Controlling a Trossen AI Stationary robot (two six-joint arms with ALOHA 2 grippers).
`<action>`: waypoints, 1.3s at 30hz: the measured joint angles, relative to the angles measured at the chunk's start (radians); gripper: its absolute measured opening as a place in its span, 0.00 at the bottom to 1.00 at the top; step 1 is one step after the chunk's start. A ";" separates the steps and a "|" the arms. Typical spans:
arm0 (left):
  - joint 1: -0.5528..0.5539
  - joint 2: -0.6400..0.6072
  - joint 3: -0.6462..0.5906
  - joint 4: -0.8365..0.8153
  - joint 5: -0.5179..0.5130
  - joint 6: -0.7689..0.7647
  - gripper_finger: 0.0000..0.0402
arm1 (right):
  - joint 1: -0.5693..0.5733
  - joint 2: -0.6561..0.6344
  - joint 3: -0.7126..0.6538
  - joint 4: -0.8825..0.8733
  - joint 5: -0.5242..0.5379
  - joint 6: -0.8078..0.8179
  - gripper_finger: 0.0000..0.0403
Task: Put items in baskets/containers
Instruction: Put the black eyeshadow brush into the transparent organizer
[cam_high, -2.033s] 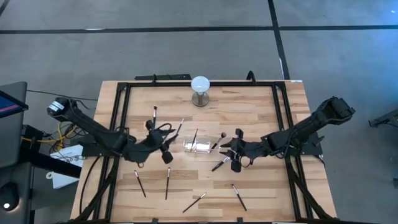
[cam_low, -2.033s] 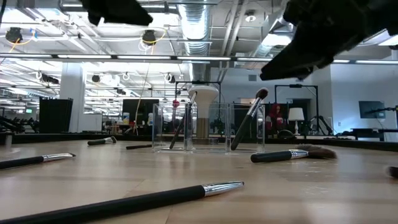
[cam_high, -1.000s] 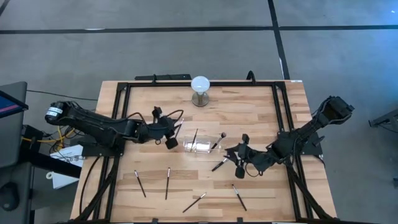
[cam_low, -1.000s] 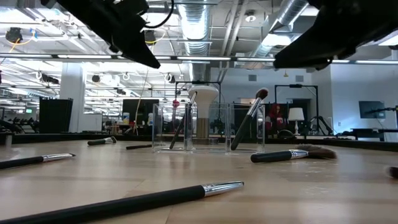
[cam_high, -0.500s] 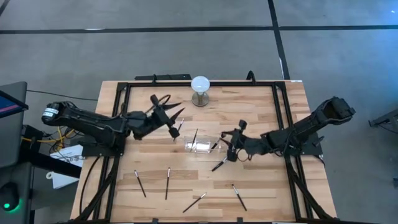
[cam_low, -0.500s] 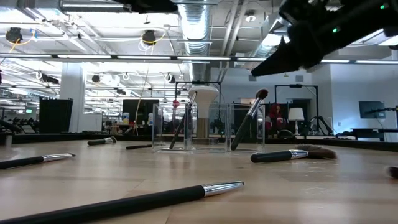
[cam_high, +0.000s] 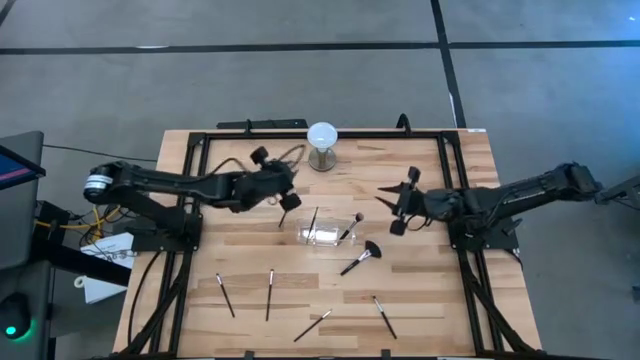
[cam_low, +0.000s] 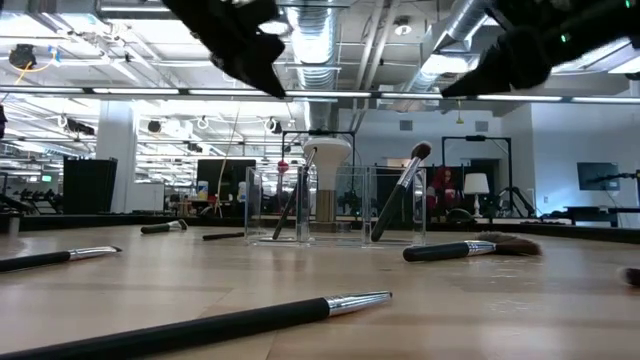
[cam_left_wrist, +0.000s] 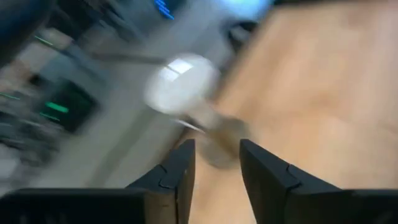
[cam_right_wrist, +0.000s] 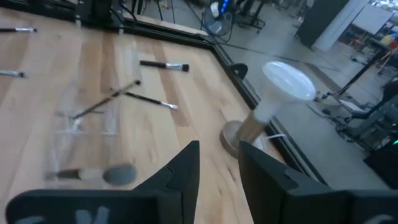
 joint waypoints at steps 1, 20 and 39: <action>0.014 0.024 0.044 -0.075 0.081 -0.057 0.33 | -0.019 -0.020 -0.022 0.018 -0.016 -0.009 0.24; 0.350 0.290 0.230 -0.611 0.775 -0.419 0.39 | -0.145 -0.036 -0.194 0.190 -0.124 -0.049 0.24; 0.257 0.454 0.229 -0.531 0.670 -0.445 0.40 | -0.185 -0.036 -0.196 0.234 -0.193 -0.024 0.24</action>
